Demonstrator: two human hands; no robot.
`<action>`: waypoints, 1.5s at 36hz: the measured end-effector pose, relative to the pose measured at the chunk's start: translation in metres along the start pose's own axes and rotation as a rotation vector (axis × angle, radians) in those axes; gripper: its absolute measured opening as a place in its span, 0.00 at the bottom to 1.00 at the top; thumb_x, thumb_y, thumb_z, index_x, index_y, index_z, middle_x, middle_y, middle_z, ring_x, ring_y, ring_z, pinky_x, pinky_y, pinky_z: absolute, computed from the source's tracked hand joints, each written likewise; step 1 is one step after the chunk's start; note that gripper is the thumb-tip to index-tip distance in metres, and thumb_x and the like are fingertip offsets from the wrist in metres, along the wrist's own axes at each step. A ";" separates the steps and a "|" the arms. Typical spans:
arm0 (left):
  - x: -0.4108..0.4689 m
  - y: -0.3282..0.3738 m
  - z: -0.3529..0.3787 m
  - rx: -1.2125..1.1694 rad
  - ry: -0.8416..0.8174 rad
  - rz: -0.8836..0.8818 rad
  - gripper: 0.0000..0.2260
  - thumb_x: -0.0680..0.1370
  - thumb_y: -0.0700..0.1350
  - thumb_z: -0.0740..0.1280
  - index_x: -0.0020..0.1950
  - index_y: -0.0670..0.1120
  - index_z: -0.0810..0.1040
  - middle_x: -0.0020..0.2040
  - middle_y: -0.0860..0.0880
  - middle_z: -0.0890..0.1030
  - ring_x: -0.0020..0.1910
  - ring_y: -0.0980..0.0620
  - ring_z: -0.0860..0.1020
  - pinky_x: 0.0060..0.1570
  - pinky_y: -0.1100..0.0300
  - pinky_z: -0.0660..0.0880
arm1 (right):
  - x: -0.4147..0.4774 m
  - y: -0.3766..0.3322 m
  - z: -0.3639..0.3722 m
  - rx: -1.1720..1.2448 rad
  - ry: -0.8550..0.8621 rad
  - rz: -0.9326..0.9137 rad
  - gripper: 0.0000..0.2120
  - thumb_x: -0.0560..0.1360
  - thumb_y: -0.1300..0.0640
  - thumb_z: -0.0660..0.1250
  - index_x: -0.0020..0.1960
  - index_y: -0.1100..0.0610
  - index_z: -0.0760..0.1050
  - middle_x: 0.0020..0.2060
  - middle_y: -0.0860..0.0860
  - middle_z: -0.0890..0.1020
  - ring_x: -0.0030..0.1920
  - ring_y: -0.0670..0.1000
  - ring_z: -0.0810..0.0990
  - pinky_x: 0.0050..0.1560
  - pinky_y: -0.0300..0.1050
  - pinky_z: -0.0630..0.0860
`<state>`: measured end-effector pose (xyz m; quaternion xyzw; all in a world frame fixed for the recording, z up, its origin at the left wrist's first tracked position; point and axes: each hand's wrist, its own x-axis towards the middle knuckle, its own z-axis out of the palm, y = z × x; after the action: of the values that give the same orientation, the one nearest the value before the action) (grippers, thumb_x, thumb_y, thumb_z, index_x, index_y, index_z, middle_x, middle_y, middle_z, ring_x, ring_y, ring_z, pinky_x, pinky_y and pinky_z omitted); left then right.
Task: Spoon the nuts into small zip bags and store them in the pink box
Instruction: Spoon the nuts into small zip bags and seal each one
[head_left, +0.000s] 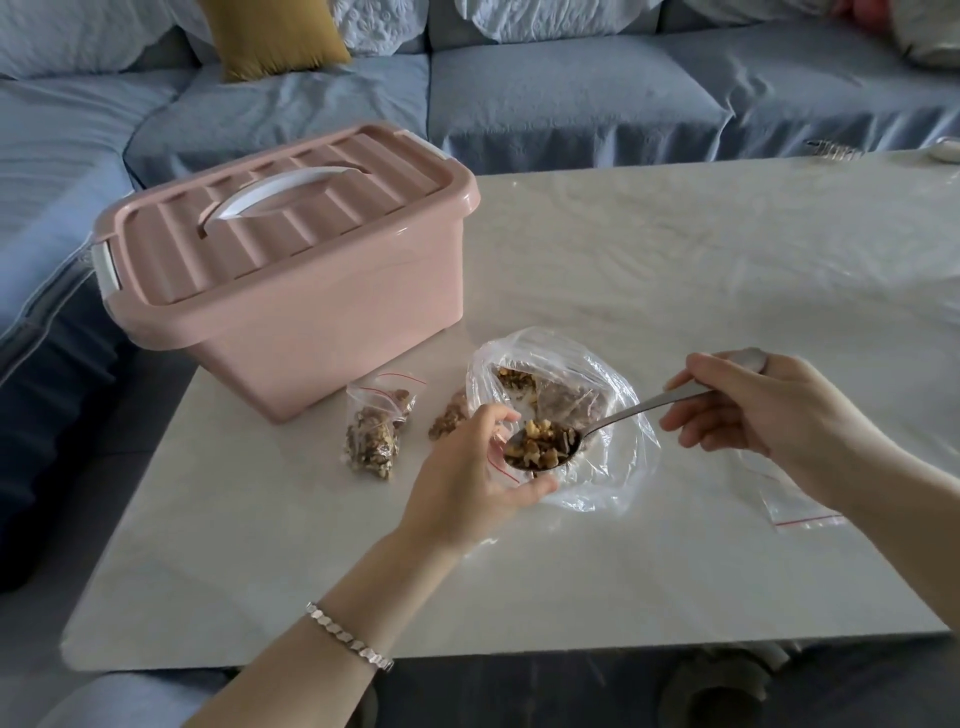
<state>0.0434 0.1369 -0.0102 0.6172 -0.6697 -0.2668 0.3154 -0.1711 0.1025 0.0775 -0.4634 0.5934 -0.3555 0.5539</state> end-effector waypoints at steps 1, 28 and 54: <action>0.000 0.000 0.001 0.009 -0.003 0.016 0.27 0.64 0.52 0.78 0.59 0.48 0.73 0.47 0.59 0.74 0.47 0.60 0.74 0.43 0.74 0.66 | 0.000 -0.001 0.002 -0.016 -0.009 -0.004 0.13 0.79 0.59 0.59 0.39 0.63 0.76 0.25 0.55 0.81 0.22 0.48 0.77 0.23 0.34 0.73; -0.008 -0.031 0.019 -0.221 0.198 -0.187 0.24 0.65 0.41 0.78 0.58 0.47 0.73 0.42 0.55 0.77 0.42 0.67 0.74 0.44 0.79 0.65 | -0.024 -0.008 0.026 -0.383 0.077 -0.562 0.11 0.77 0.59 0.61 0.39 0.53 0.77 0.31 0.49 0.83 0.27 0.47 0.79 0.32 0.37 0.75; -0.007 -0.008 0.020 -0.169 -0.155 -0.406 0.14 0.73 0.51 0.68 0.51 0.50 0.65 0.43 0.58 0.75 0.32 0.55 0.75 0.38 0.58 0.74 | 0.006 0.089 0.014 -0.301 0.028 -0.430 0.15 0.77 0.66 0.60 0.45 0.47 0.78 0.37 0.50 0.83 0.36 0.43 0.82 0.41 0.31 0.76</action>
<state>0.0336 0.1427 -0.0301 0.6883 -0.5291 -0.4267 0.2534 -0.1712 0.1266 -0.0091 -0.6510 0.5352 -0.3790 0.3823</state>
